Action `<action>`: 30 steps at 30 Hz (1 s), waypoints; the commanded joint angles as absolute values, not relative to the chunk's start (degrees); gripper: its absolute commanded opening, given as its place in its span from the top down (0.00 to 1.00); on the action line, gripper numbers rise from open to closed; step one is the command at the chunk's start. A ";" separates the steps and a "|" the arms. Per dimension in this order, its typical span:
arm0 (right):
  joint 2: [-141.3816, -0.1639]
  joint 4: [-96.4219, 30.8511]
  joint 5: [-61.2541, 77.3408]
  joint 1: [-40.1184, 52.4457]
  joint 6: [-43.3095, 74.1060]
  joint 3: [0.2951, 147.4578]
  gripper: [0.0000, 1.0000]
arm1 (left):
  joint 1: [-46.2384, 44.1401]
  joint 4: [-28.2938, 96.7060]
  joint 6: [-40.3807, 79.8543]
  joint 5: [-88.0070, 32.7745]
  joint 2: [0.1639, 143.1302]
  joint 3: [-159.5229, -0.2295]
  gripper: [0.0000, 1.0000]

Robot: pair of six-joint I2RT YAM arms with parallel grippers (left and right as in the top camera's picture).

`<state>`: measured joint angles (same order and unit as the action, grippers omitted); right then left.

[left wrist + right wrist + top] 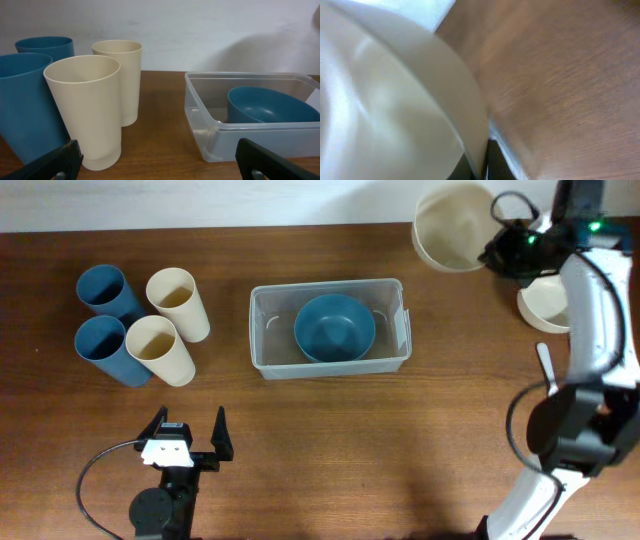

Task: Pack container
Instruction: 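Carry the cream bowl with the right gripper onto the blue bowl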

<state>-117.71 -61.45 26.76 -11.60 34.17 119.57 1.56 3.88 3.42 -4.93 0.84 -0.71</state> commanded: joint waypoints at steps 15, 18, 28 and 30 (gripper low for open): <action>-113.40 -78.02 19.77 9.34 13.52 124.03 0.96 | 1.28 4.14 2.50 -4.73 0.34 -0.51 0.00; -114.52 -77.82 18.39 12.01 13.50 122.93 0.96 | 1.28 4.14 2.50 -4.73 0.34 -0.51 0.00; -121.45 -76.88 17.93 14.24 13.78 122.67 0.96 | 1.28 4.14 2.50 -4.73 0.34 -0.51 0.00; -122.80 -76.25 17.93 14.24 13.76 122.67 0.96 | 1.28 4.14 2.50 -4.73 0.34 -0.51 0.00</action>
